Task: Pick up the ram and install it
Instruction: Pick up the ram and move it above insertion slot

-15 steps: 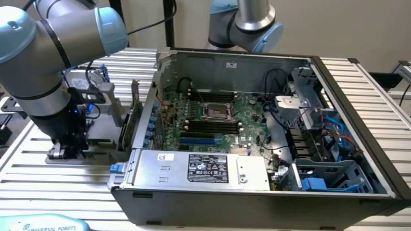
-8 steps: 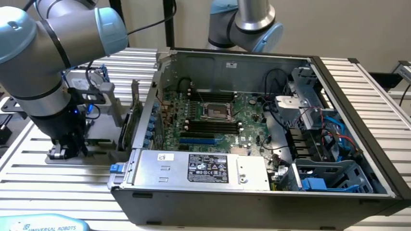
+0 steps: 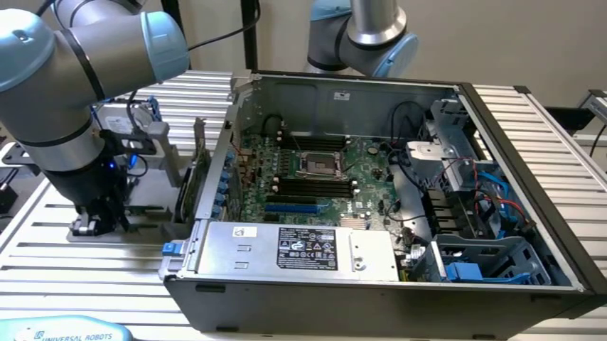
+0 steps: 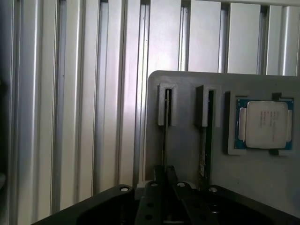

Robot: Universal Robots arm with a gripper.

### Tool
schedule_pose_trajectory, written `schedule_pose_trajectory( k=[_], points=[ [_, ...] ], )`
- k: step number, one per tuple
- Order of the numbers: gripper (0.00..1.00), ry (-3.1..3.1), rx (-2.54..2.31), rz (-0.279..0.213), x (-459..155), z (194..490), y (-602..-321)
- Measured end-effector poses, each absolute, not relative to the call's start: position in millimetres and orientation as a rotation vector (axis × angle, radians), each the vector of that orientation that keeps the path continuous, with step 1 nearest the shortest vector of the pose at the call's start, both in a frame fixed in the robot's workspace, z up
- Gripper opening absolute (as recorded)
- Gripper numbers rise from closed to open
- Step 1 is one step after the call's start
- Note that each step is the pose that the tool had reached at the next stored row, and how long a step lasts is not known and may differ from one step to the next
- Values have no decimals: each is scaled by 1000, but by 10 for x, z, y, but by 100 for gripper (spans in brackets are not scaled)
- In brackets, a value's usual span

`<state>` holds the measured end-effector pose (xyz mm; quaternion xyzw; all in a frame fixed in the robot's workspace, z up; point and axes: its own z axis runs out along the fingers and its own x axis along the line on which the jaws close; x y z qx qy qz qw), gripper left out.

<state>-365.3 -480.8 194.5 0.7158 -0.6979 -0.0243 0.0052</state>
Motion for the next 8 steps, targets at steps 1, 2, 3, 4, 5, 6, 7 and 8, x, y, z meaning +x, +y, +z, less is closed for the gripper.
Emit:
schedule_pose_trajectory(
  k=[1,2,3,4,5,6,7,8],
  points=[
    [13,-2189,2237,-75,-3653,1945,-4808],
    [13,-2193,2233,-75,-3653,1945,-4808],
    [13,-2195,2231,-75,-3653,1945,-4807],
    [13,-2195,2231,-75,-3653,1945,-4807],
    [13,-2195,2231,-75,-3653,1945,-4807],
    [13,-2195,2231,-75,-3653,1944,-4807],
    [13,-2195,2231,-75,-3653,1945,-4807],
    [13,-2198,2228,-75,-3652,1945,-4807]
  ],
)
